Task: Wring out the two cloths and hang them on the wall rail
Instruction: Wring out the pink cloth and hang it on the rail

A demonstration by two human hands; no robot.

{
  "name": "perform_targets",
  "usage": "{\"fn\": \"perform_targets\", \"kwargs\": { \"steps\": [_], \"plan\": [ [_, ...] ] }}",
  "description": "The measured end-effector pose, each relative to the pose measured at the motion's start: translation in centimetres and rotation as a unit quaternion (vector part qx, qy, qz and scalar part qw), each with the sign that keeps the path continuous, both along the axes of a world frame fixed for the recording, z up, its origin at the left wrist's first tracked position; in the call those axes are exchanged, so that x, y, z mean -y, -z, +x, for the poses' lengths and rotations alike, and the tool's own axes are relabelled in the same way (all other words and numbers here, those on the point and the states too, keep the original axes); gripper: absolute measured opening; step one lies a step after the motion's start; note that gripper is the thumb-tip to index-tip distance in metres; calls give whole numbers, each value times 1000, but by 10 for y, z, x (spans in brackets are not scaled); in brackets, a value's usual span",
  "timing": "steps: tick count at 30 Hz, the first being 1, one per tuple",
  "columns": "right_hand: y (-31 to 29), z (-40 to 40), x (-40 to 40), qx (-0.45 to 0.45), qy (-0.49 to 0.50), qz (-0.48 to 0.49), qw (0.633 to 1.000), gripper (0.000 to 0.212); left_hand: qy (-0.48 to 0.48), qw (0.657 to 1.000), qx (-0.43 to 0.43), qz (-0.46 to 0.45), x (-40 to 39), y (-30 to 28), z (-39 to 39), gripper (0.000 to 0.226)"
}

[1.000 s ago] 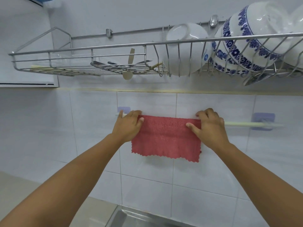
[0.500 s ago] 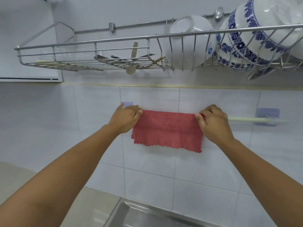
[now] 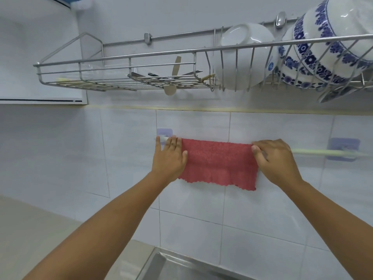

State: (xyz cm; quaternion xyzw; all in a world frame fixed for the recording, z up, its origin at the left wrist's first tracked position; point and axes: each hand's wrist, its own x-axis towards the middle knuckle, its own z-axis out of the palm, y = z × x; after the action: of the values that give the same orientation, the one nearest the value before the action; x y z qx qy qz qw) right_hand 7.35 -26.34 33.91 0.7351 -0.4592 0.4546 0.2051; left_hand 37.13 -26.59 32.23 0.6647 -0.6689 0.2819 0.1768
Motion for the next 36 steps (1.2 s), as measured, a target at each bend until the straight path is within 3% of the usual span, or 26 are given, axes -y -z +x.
{"fn": "perform_targets", "kwargs": {
  "steps": [10, 23, 30, 36],
  "plan": [
    [5, 13, -4, -56, 86, 79, 992, 42, -64, 996, 64, 21, -3, -13, 15, 64],
    [6, 20, -10, -59, 97, 102, 988, 47, -100, 986, 127, 29, -6, -17, 25, 67],
    [16, 33, -12, -105, 150, 96, 978, 56, -68, 996, 45, 28, -5, -15, 17, 67],
    [17, 48, -10, -113, 167, 119, 972, 62, -81, 994, 48, 64, -4, -12, 15, 67]
  ]
}}
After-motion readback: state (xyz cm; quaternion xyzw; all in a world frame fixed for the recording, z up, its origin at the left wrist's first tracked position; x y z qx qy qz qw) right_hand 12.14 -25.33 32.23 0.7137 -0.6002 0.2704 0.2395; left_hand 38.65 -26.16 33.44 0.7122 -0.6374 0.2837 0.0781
